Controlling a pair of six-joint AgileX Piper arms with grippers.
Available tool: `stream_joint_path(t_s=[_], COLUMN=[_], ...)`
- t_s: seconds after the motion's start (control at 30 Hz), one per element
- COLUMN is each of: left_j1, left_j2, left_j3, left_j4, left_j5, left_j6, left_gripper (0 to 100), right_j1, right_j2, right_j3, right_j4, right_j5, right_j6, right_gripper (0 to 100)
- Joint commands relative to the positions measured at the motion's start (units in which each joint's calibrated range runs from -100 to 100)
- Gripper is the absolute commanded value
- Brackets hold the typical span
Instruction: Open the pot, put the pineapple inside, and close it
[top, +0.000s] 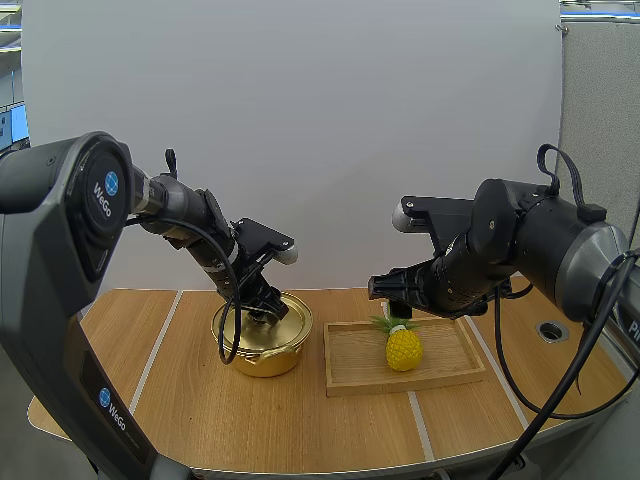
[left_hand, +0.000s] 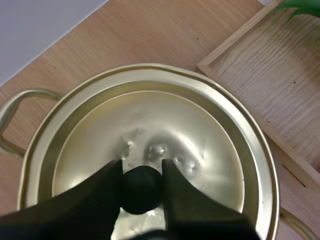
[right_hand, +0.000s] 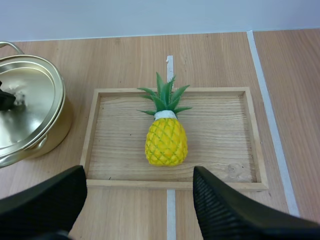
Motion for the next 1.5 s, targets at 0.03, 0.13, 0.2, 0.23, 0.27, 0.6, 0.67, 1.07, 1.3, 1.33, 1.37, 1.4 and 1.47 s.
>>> stream_joint_path(t_s=[0.03, 0.13, 0.2, 0.23, 0.27, 0.6, 0.67, 1.07, 1.3, 1.33, 1.37, 1.4, 1.47], left_j1=[-0.16, -0.16, -0.16, -0.16, -0.16, -0.16, -0.16, -0.16, -0.16, -0.16, -0.16, -0.16, -0.16], left_j2=[-1.2, -3.2, -5.5, -6.6, -8.1, -24.6, -26.9, -33.4, -33.4, -33.4, -33.4, -33.5, -33.5], left_j3=[-0.2, -0.2, -0.5, -0.9, -1.2, -12.6, -16.3, -36.7, -45.7, -46.3, -46.9, -47.4, -47.8], left_j4=[1.4, 1.4, 1.4, 1.4, 1.4, 1.7, 1.7, 2.2, 9.4, 9.7, 10.0, 10.3, 10.4], left_j5=[1.1, 1.1, 1.3, 1.5, 1.6, 1.7, 1.6, -1.0, -7.8, -8.7, -9.7, -11.0, -14.8], left_j6=[0.0, -0.4, -0.4, -0.5, -0.8, -1.5, -1.6, -5.2, -9.4, -9.4, -9.4, -9.4, -9.4], left_gripper=[0, 0, 0, 0, 0, 0, 0, 0, 0, 0, 0, 0, 0], right_j1=[-0.2, -0.2, -0.2, -0.2, -0.2, -0.2, -0.2, -0.2, -0.2, -0.2, -0.2, -0.2, -0.2], right_j2=[0.0, 0.0, 0.0, 0.0, 0.0, 0.0, 0.0, 0.0, 0.0, 0.0, 0.0, 0.0, 0.0], right_j3=[-0.3, -0.3, -0.3, -0.3, -0.3, -0.3, -0.3, -0.3, -0.3, -0.3, -0.3, -0.3, -0.3], right_j4=[0.1, 0.1, 0.1, 0.1, 0.1, 0.1, 0.1, 0.1, 0.1, 0.1, 0.1, 0.1, 0.1], right_j5=[0.4, 0.4, 0.4, 0.4, 0.4, 0.4, 0.4, 0.4, 0.4, 0.4, 0.2, 0.0, -0.4], right_j6=[-0.4, -0.4, -0.4, -0.4, -0.4, -0.4, -0.4, -0.4, -0.4, -0.4, -0.4, -0.4, -0.4], right_gripper=[100, 100, 100, 100, 100, 100, 100, 100, 100, 100, 100, 100, 100])
